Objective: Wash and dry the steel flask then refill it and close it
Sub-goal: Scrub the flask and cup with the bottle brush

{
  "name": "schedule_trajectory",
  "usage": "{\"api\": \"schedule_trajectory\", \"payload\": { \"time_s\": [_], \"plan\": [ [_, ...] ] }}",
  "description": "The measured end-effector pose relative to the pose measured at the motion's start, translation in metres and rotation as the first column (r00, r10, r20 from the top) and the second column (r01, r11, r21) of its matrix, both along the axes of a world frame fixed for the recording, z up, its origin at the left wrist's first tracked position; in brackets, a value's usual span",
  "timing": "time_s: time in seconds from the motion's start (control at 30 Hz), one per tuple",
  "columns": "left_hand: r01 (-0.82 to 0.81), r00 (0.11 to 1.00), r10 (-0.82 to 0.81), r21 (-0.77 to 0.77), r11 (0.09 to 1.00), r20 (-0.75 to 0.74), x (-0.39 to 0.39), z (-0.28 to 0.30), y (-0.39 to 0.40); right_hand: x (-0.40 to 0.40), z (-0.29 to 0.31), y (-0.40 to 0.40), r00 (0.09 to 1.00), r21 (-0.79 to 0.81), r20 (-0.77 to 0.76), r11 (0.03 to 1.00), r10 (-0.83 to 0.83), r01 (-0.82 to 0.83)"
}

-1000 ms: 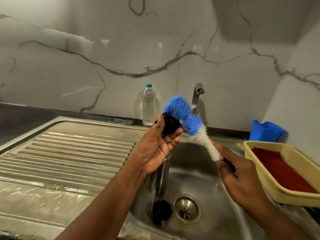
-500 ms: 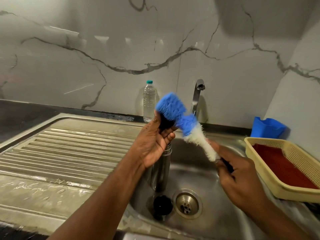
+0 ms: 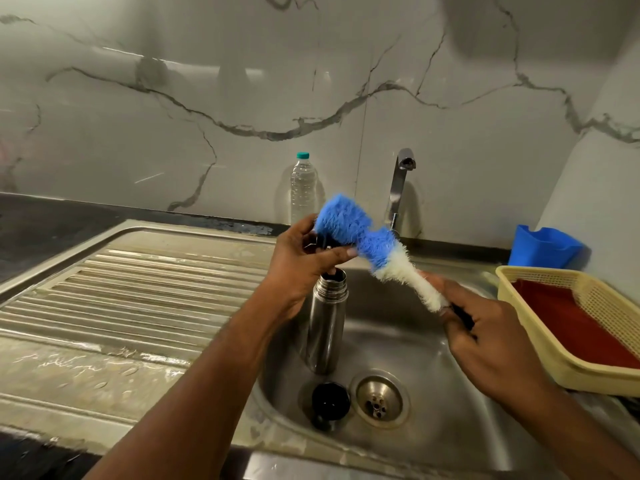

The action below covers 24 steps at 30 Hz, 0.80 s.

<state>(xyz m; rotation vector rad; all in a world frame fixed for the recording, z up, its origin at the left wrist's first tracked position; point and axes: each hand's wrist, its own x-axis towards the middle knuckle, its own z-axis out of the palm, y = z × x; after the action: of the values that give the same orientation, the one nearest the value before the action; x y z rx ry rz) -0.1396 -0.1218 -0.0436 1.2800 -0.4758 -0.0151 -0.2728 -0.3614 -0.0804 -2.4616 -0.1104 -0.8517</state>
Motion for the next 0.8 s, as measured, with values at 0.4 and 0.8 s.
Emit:
{"api": "schedule_trajectory", "payload": {
  "time_s": [0.4, 0.8],
  "plan": [
    [-0.009, 0.999, 0.007, 0.042, 0.999, 0.043, 0.002, -0.001, 0.005, -0.002, 0.007, 0.002, 0.998, 0.056, 0.055, 0.998, -0.012, 0.009],
    [0.039, 0.998, -0.040, -0.034, 0.999, -0.038, 0.002, 0.002, 0.006, -0.003, 0.011, 0.009, 0.998, 0.178, 0.045, 0.983, 0.043, -0.051]
  ]
}}
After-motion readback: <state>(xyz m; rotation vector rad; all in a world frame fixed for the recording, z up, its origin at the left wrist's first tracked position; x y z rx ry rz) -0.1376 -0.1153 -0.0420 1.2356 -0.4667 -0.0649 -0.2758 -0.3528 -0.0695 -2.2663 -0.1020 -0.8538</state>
